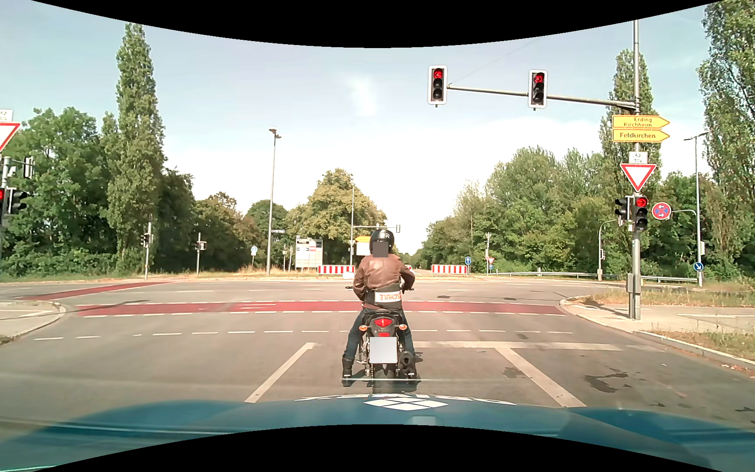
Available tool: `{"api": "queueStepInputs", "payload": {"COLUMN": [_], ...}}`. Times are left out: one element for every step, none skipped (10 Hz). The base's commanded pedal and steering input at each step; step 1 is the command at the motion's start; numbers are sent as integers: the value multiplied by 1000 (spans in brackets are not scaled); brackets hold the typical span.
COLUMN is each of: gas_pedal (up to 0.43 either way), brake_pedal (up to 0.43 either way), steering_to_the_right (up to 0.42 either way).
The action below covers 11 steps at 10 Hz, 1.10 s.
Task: Follow the waypoints while adhering to traffic rules and regulations
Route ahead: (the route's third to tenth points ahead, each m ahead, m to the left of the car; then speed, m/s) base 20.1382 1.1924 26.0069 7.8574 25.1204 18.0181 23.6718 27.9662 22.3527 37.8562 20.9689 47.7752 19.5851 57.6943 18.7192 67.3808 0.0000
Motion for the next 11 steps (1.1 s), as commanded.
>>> {"api": "queueStepInputs", "payload": {"gas_pedal": [0,0,0,0,0,0,0,0,0,0,0], "brake_pedal": [311,311,317,311,311,311,317,311,311,317,317], "steering_to_the_right": [1,0,1,1,0,1,0,1,0,1,0]}}
